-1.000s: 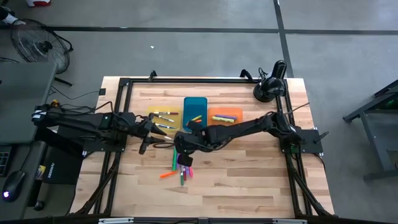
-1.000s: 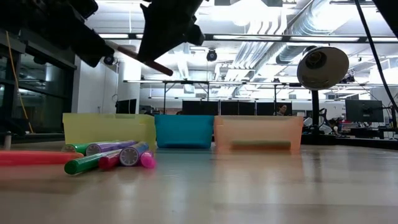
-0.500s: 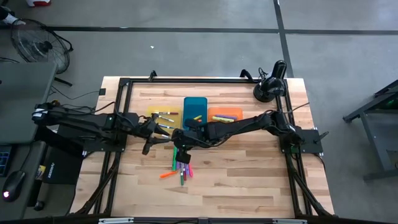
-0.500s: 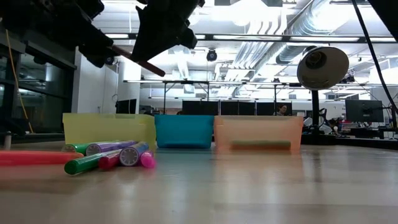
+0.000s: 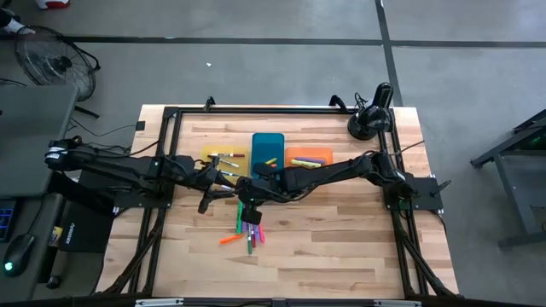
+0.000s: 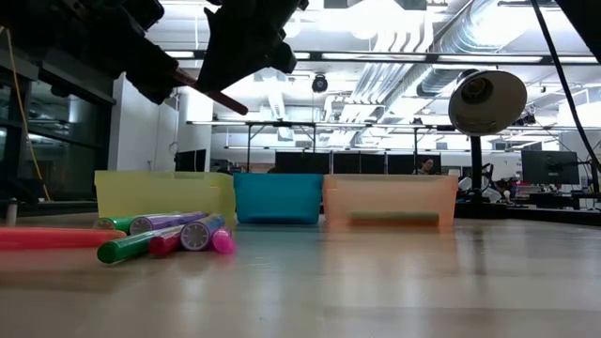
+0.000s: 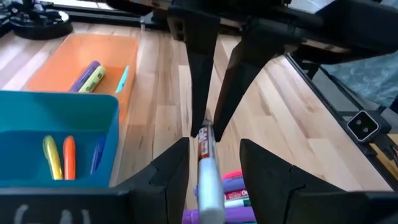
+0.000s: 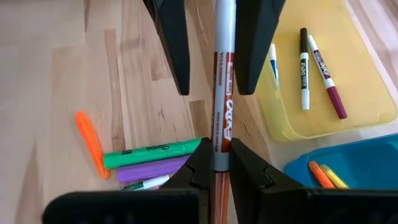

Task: Pick & Place Markers
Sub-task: Put the brown dry erase marker into the yellow bin

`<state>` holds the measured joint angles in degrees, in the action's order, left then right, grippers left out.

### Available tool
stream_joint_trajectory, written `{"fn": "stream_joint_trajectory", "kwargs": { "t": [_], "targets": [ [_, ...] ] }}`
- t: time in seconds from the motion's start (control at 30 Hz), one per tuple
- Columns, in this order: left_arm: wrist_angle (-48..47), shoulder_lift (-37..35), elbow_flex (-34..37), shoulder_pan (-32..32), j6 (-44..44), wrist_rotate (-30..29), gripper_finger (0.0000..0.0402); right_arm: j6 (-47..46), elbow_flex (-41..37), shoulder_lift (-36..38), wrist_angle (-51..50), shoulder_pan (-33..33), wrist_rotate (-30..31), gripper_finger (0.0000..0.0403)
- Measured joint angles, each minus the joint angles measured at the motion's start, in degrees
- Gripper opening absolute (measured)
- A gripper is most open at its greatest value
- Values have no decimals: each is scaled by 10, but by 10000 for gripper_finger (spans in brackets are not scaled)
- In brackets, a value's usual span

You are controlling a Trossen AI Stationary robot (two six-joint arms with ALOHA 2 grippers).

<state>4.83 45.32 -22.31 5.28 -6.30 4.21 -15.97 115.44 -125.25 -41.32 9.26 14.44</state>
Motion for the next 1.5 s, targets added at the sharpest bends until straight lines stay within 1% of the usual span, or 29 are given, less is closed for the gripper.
{"fn": "stream_joint_trajectory", "kwargs": {
  "t": [0.3, 0.4, 0.53, 0.73, 1.13, 1.27, 1.5],
  "targets": [
    [-2, 0, 0, 0, -2, 8, 137, 6, 0, 0, 0, 0, 0, 20],
    [-2, 0, 0, 0, -2, 8, 130, 6, 0, 0, 0, 0, 0, 20],
    [-1, 0, 0, 0, -2, 8, 98, 7, 0, 0, 0, 0, -1, 20],
    [-3, 0, 0, 0, -1, 0, 29, 8, 0, 0, -1, 0, -1, 20],
    [-4, 0, 0, 0, 7, 2, 28, 11, 0, 0, -2, 0, 6, 23],
    [-5, 0, 0, 0, 7, 4, 28, 25, 0, 0, -2, 0, 8, 47],
    [-9, 0, 0, 0, 7, 11, 28, 32, 0, 9, -9, 2, 23, 116]
  ]
}}
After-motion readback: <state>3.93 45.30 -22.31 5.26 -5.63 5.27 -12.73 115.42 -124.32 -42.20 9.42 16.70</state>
